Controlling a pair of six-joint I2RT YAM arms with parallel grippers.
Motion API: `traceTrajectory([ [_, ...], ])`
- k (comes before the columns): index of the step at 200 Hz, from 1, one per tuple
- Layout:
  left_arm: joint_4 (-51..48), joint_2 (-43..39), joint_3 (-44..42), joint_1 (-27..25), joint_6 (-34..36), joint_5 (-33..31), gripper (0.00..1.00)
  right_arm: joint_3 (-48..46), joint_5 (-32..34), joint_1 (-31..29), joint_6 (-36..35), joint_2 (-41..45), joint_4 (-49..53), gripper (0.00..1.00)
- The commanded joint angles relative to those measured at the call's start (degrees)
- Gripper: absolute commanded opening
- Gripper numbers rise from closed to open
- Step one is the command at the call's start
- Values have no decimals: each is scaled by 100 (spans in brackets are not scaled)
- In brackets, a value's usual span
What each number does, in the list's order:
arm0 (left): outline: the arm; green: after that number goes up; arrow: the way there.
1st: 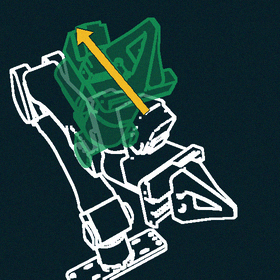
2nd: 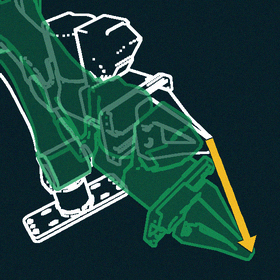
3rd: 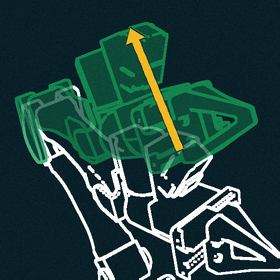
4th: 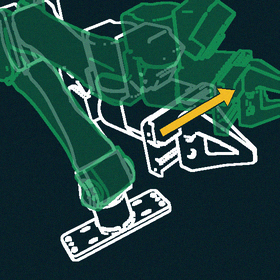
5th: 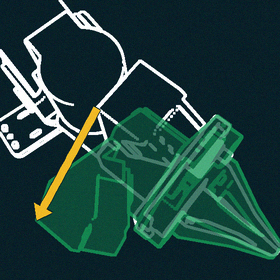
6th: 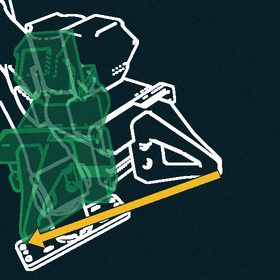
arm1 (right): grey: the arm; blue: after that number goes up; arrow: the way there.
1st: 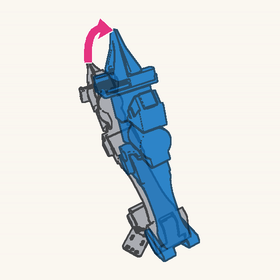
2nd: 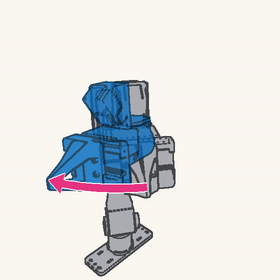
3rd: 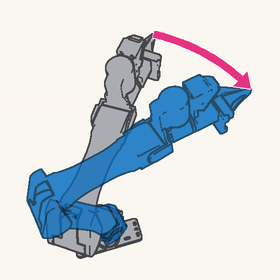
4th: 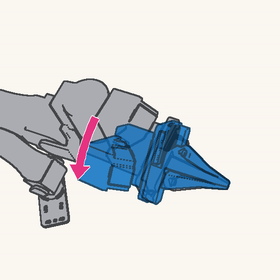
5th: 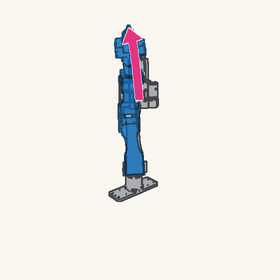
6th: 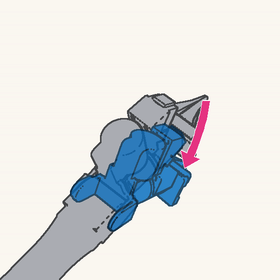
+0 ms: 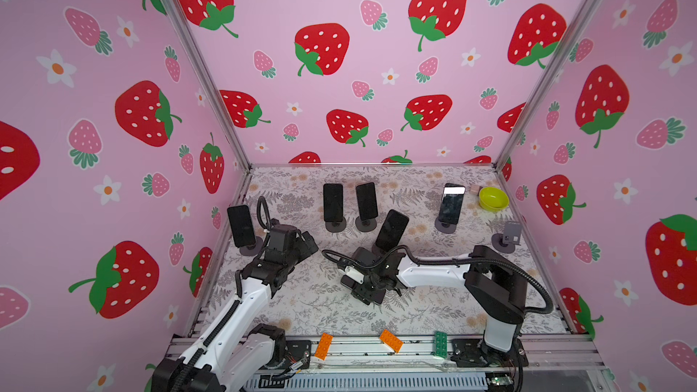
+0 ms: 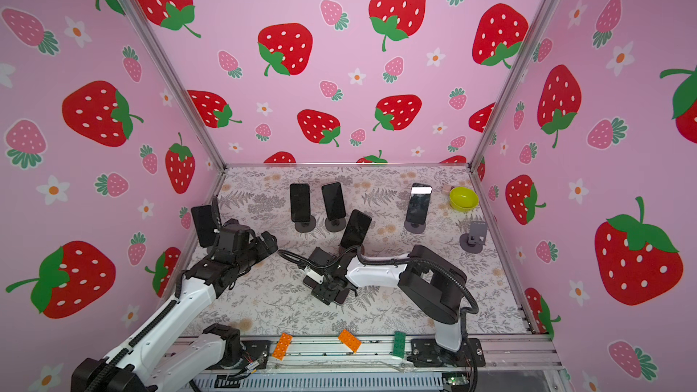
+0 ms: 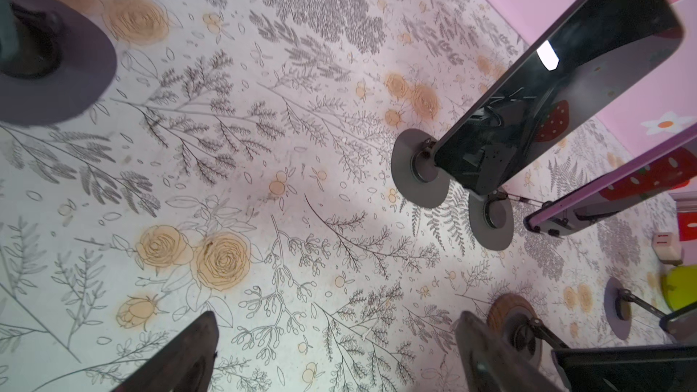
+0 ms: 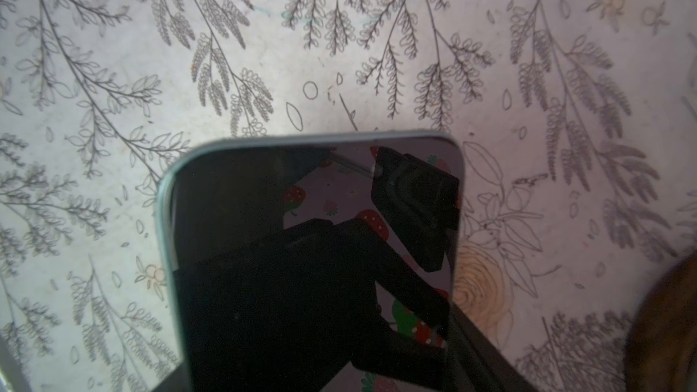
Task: Remove the phone from the phone stand
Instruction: 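Lower the right gripper onto the black phone's top edge and close, then lift the black phone off its stand with the right gripper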
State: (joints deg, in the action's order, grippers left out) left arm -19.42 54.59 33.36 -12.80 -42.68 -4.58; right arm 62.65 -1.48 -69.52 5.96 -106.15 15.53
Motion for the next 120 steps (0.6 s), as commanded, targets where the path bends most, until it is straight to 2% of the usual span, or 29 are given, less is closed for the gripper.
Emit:
traceTrajectory([
  [1, 102, 174, -220, 57, -385, 872, 99, -415, -83, -27, 10, -128, -19, 70],
  [36, 30, 640, -94, 114, -517, 2808, 100, -757, -129, -27, -88, 38, -424, 70],
  [50, -133, 746, -25, 119, -462, 3286, 100, -876, -142, -27, -106, 85, -572, 70],
  [85, -166, 991, -167, 120, -493, 4131, 100, -1135, -134, -27, -156, 143, -934, 70],
  [120, -254, 1063, -335, 146, -488, 4098, 99, -1176, -125, -27, -200, 111, -990, 70],
])
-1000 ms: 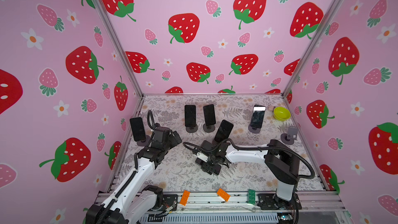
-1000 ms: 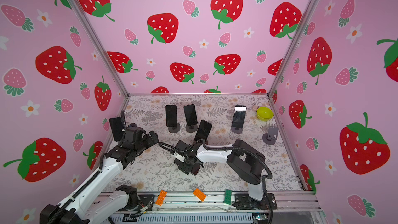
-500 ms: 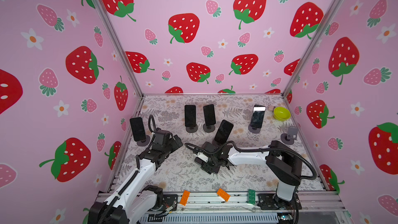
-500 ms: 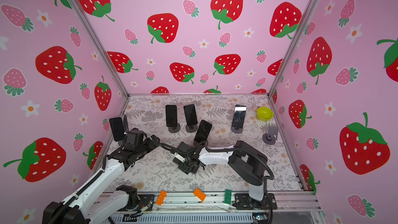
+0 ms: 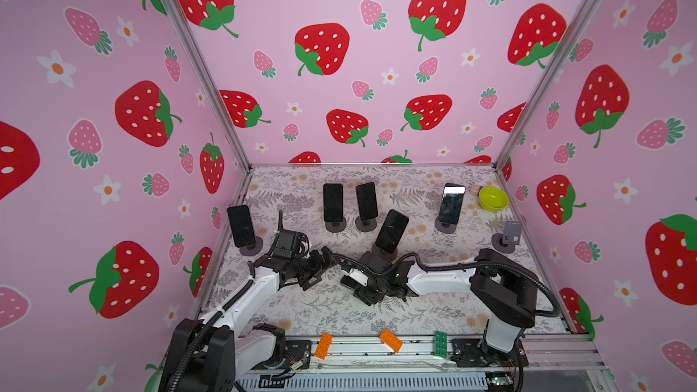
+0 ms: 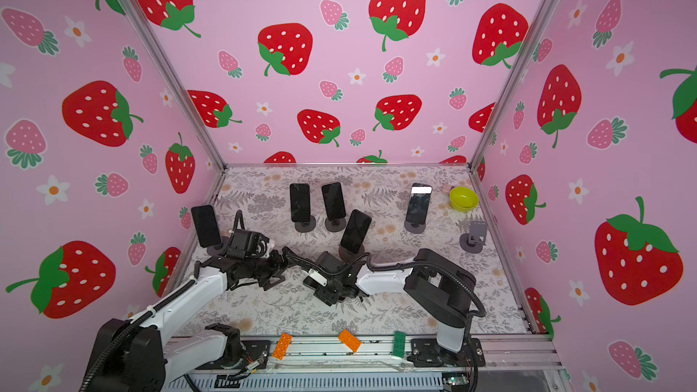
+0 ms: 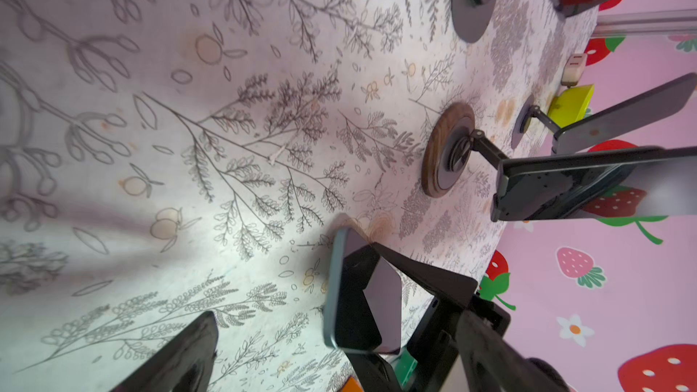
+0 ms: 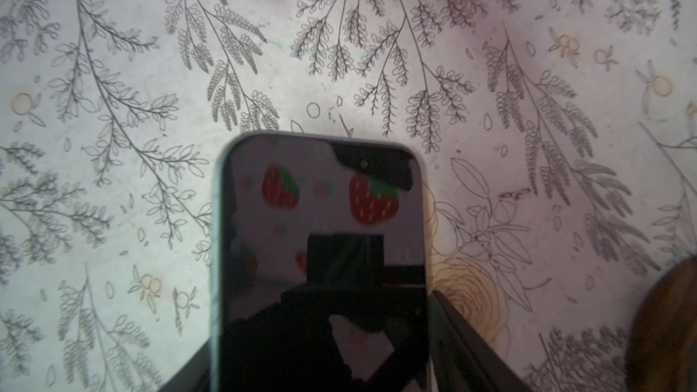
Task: Remove the phone from the phone stand
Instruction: 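Lift the black phone off its stand with the right gripper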
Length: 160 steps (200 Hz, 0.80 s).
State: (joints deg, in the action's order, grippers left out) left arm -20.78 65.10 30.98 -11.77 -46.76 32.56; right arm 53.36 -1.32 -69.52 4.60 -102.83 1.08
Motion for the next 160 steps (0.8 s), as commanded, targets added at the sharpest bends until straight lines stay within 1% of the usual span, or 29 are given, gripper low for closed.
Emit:
traceTrajectory([
  [1, -119, 11, -94, 43, -74, 388, 99, -248, -140, -27, -69, -225, 459, 70],
  [15, -156, 20, -92, 45, -34, 543, 97, -224, -193, -27, -104, -235, 478, 70],
  [25, -357, 33, -45, 50, 160, 620, 96, -189, -228, -27, -134, -246, 519, 70],
  [45, -1138, 152, 183, 90, 790, 393, 95, -162, -212, -27, -191, -275, 551, 70],
  [50, -1224, 202, 226, 109, 832, 390, 95, -160, -219, -27, -208, -279, 552, 70],
  [64, -1024, 294, 201, 119, 726, 609, 94, -144, -226, -28, -228, -282, 576, 70],
  [83, -674, 384, 75, 122, 467, 656, 93, -124, -261, -27, -227, -293, 594, 71],
  [109, -471, 442, -56, 154, 314, 563, 92, -107, -280, -27, -223, -346, 624, 71],
  [140, -446, 417, -53, 209, 273, 431, 92, -70, -203, -27, -178, -414, 665, 72],
  [160, -575, 336, 57, 408, 345, 376, 93, -37, -214, -27, -153, -460, 697, 73],
])
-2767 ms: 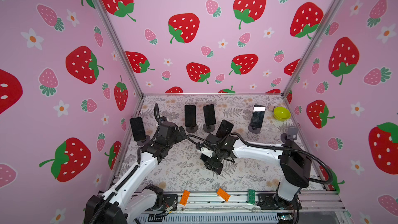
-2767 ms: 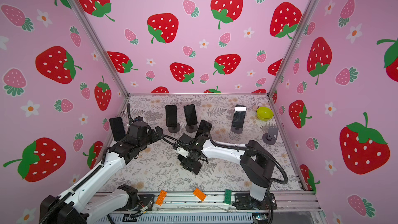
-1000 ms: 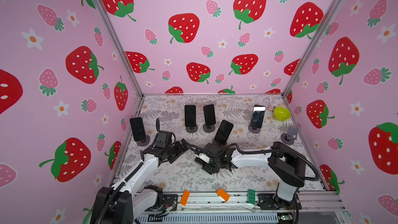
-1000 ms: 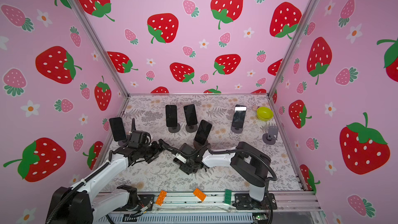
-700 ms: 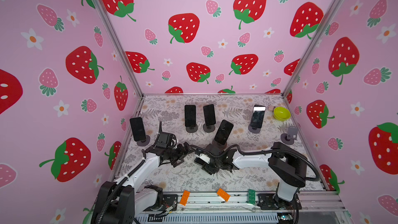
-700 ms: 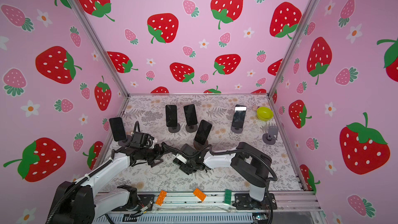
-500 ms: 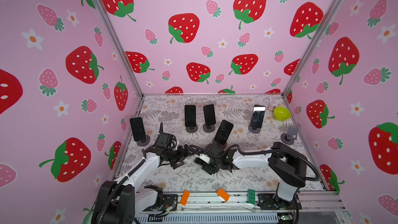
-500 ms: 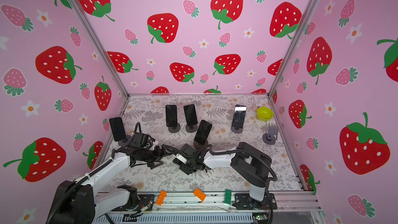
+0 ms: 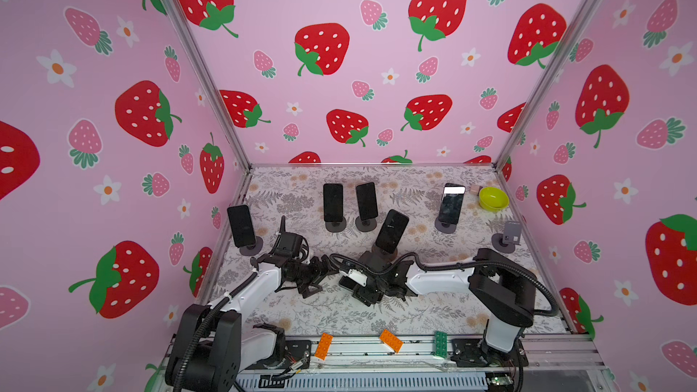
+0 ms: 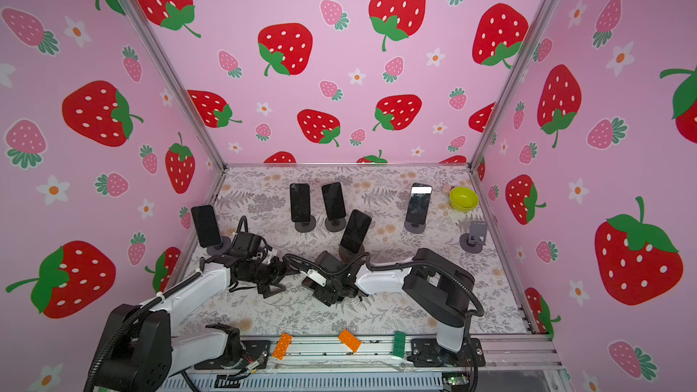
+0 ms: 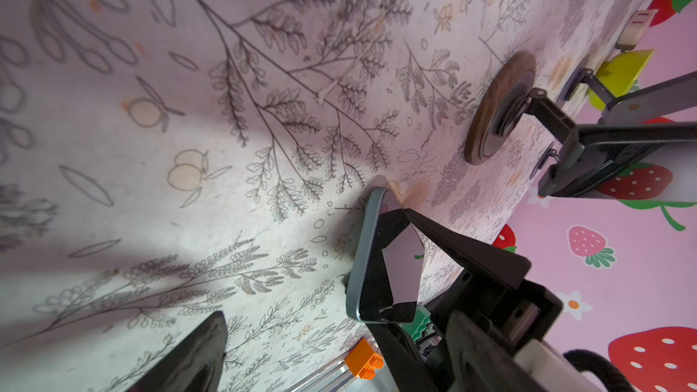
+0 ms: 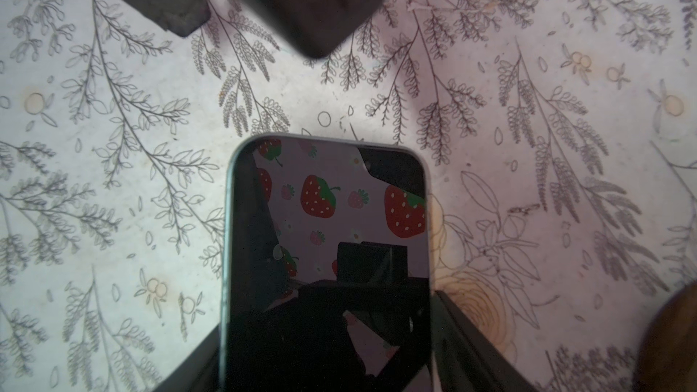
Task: Remove the phone from the phone stand
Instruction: 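Lift the black phone off its stand with the right gripper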
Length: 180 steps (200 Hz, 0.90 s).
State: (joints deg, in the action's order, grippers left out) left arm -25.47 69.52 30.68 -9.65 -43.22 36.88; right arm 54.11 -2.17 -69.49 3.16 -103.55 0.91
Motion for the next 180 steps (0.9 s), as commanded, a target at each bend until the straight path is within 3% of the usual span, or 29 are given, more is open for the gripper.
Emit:
traceTrajectory([
  [1, -115, -109, 97, 211, -1, -62, 93, -107, -131, -29, -8, -391, 716, 73],
  [75, -625, -579, 579, 1063, 296, -383, 95, -43, -44, -29, 133, -504, 818, 75],
  [180, -587, -711, 306, 1149, 303, -649, 95, 314, -136, -29, 294, -640, 1358, 79],
])
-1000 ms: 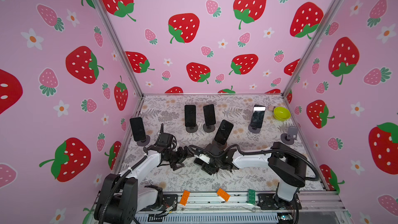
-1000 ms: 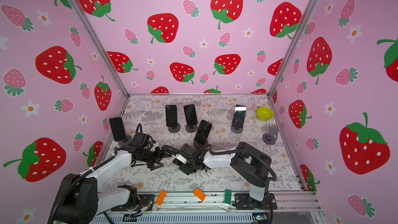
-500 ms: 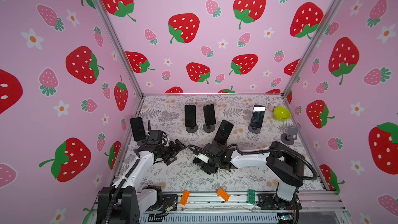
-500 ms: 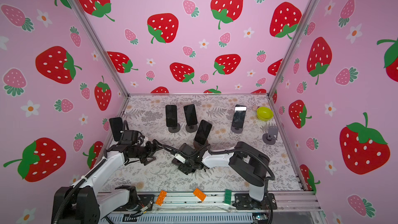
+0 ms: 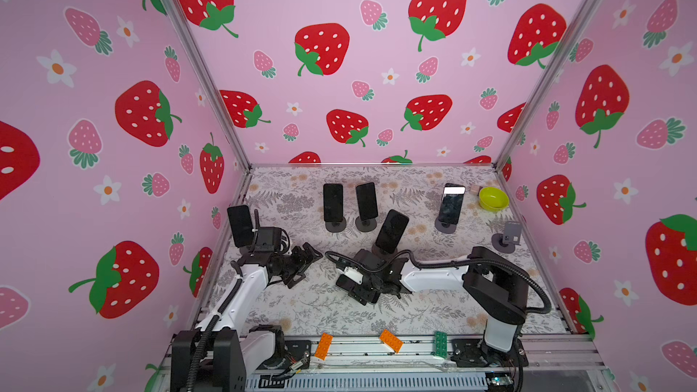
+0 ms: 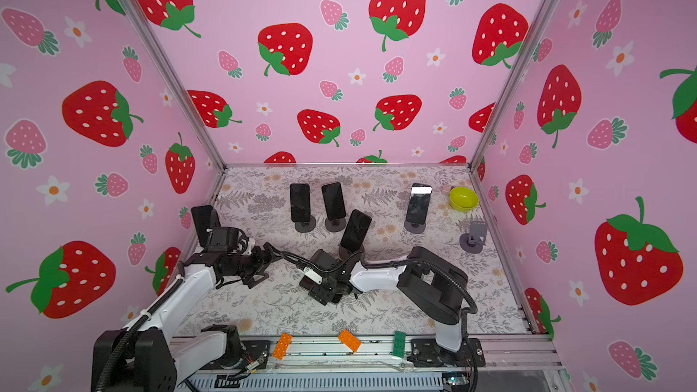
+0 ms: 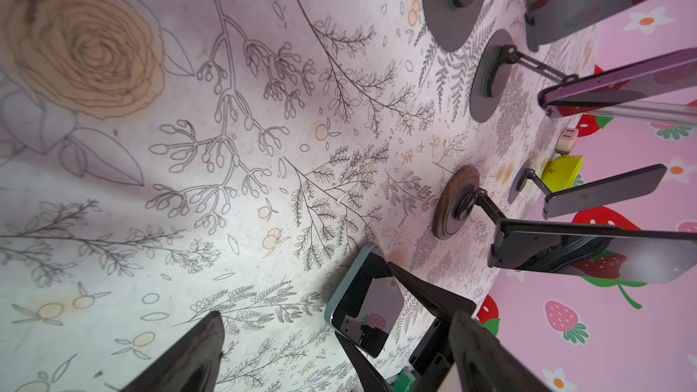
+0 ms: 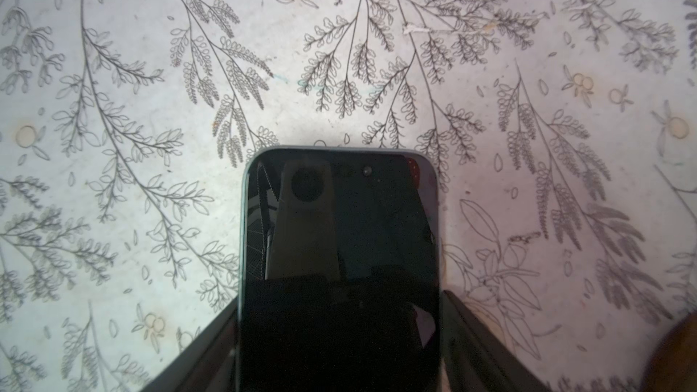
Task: Remove the phone from the phone stand
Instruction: 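Lift the black phone off its stand with the right gripper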
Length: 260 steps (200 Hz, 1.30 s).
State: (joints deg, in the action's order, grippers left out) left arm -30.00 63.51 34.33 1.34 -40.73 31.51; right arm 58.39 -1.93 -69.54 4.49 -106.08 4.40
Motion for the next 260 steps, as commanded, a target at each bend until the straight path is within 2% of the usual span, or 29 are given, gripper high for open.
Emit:
traceTrajectory([
  [1, -140, -110, -58, 50, 51, -110, 95, -111, -159, -25, 163, -391, 1013, 79],
  [37, -117, -114, -66, 57, 18, -156, 95, 114, -206, -25, 284, -444, 1267, 81],
  [98, 73, -296, -294, 59, -186, -243, 95, 191, -22, -25, 373, 225, 1429, 85],
  [124, 270, -404, -398, 59, -351, -263, 95, 8, 112, 25, 289, 338, 1432, 87],
  [154, 213, -491, -486, 59, -378, -359, 95, -372, -39, 90, 219, 650, 1580, 92],
  [197, 264, -533, -542, 59, -418, -382, 95, -567, -131, 90, 263, 680, 1684, 85],
  [230, 259, -570, -541, 59, -429, -372, 95, -425, -193, 55, 402, 495, 1602, 84],
  [260, 221, -628, -540, 56, -400, -391, 95, -203, 51, 18, 748, 355, 1615, 81],
])
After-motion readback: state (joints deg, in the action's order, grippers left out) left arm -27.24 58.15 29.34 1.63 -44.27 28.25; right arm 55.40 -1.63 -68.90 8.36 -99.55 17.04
